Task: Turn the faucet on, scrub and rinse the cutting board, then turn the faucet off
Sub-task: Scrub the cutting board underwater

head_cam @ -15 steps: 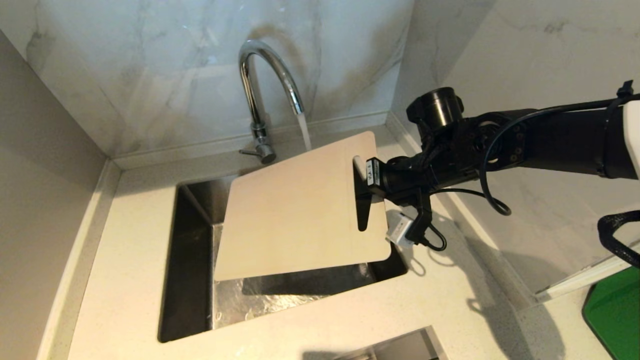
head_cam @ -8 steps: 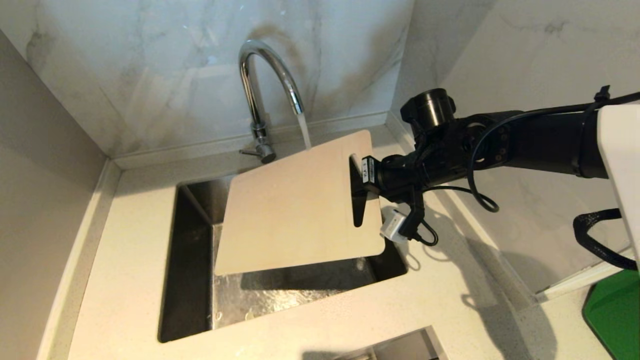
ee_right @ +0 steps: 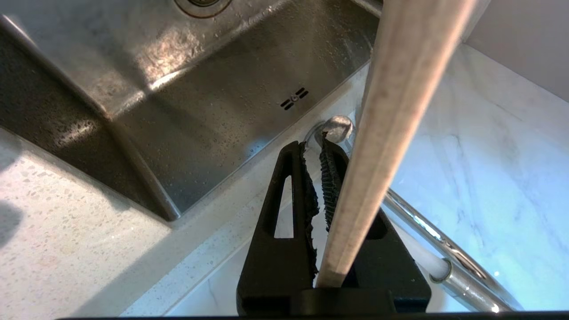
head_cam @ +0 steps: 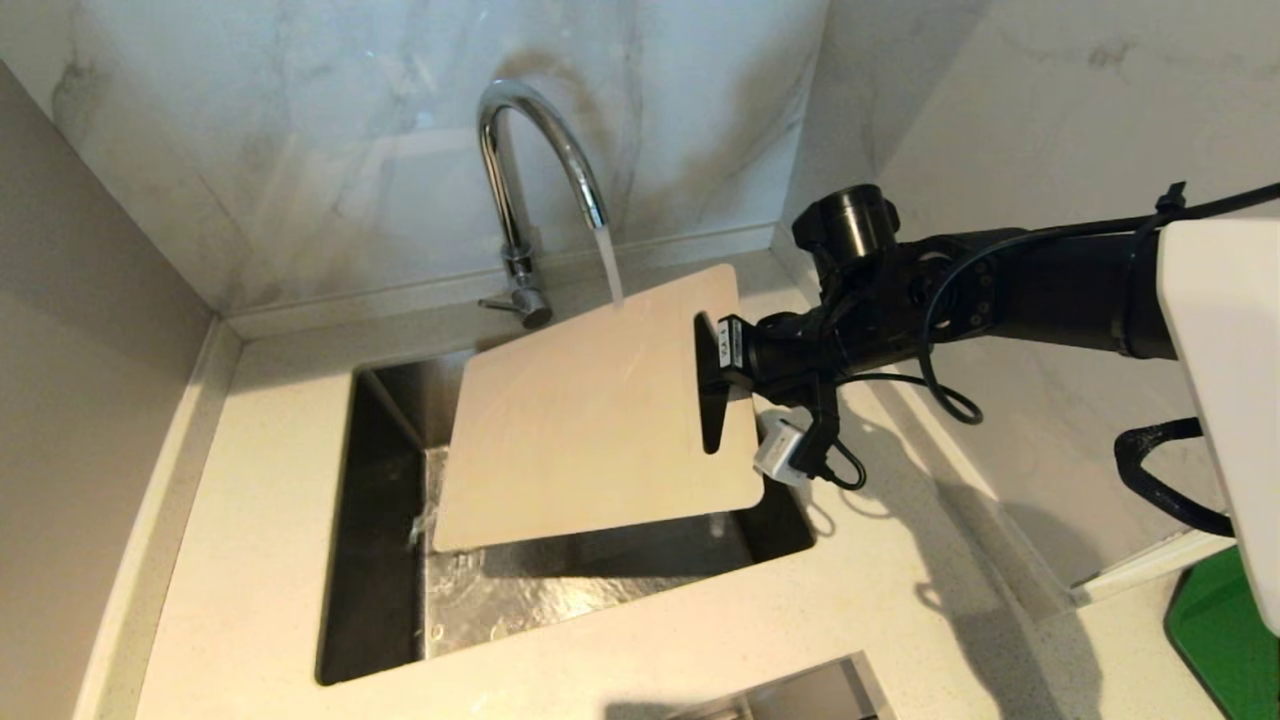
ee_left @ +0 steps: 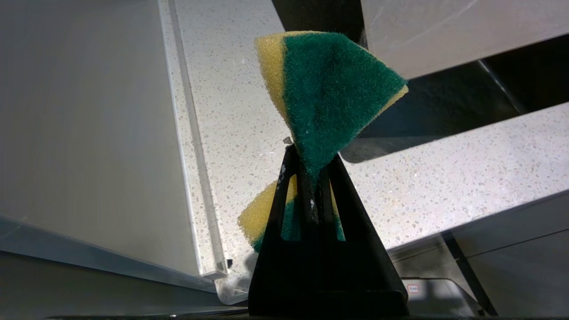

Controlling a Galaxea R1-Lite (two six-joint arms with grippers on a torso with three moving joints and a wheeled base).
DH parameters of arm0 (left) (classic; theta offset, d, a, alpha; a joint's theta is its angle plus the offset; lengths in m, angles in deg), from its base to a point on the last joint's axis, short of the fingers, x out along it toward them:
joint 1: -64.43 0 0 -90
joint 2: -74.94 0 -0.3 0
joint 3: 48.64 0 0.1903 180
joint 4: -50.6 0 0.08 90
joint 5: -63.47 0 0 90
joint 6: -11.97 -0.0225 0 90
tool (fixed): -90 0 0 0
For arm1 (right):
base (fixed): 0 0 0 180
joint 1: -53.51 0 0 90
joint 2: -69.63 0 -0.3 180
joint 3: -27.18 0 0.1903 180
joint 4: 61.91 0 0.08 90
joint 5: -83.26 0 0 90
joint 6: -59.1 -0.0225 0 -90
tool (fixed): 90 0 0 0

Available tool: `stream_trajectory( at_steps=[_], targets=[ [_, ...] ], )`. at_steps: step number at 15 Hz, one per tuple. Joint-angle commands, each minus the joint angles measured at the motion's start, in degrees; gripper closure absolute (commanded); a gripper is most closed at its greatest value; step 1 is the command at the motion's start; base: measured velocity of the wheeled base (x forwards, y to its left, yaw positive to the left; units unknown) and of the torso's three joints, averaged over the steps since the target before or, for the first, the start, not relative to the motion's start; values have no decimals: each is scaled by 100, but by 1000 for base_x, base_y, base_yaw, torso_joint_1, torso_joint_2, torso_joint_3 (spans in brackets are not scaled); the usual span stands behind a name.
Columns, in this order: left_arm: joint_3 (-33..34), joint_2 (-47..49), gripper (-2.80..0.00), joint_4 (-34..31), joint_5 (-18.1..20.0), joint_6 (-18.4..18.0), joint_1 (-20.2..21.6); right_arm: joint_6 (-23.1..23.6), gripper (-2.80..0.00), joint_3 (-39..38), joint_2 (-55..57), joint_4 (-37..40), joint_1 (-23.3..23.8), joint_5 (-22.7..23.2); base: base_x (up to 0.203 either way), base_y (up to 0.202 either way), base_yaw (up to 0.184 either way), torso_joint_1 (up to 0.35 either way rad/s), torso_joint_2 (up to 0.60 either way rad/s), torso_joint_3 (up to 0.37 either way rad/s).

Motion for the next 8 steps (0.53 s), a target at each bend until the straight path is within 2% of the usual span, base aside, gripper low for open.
stream_trajectory(
  at_steps=[1,8],
  targets=[
    [18,-9,0,0,-1,2,1,89,0,69,4,10,-3,20,0,0,0,0,0,0],
    [18,-14,0,0,-1,2,1,89,0,375,203,10,-141,143,0,0,0,0,0,0]
  ],
)
